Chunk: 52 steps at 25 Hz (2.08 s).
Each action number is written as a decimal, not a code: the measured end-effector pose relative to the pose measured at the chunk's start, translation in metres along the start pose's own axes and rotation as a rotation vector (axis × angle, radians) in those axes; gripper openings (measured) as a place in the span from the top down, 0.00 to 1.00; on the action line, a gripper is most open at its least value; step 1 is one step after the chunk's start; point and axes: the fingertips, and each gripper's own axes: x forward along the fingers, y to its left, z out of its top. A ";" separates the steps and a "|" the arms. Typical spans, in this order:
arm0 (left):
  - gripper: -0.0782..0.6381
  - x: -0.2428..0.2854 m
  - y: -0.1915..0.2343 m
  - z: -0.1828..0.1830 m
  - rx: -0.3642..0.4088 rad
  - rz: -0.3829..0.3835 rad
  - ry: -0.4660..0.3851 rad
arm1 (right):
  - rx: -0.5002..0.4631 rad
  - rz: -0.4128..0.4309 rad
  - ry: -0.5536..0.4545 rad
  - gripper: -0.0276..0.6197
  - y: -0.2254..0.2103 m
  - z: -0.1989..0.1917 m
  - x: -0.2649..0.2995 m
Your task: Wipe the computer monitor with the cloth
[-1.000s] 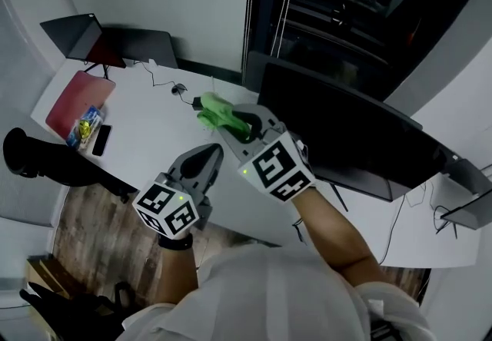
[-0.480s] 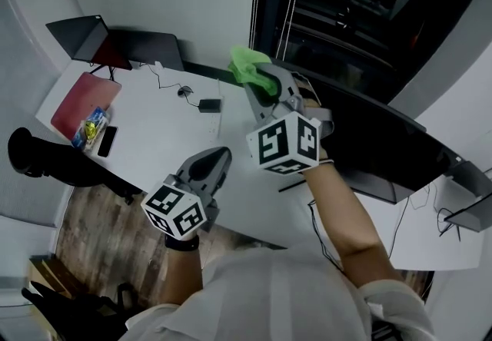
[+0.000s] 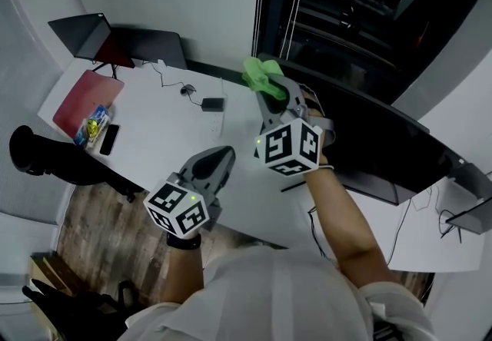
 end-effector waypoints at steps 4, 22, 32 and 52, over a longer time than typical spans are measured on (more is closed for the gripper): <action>0.87 0.002 0.001 -0.001 -0.001 0.000 0.005 | 0.049 0.014 -0.012 0.84 0.000 -0.002 -0.001; 0.87 0.010 0.001 -0.008 -0.007 0.001 0.025 | 0.123 0.127 0.026 0.84 0.046 -0.031 -0.002; 0.87 0.009 0.001 -0.014 -0.010 0.005 0.038 | 0.145 0.219 0.086 0.84 0.098 -0.062 -0.003; 0.87 -0.003 0.005 -0.027 -0.023 0.024 0.066 | 0.162 0.384 0.213 0.84 0.190 -0.115 0.001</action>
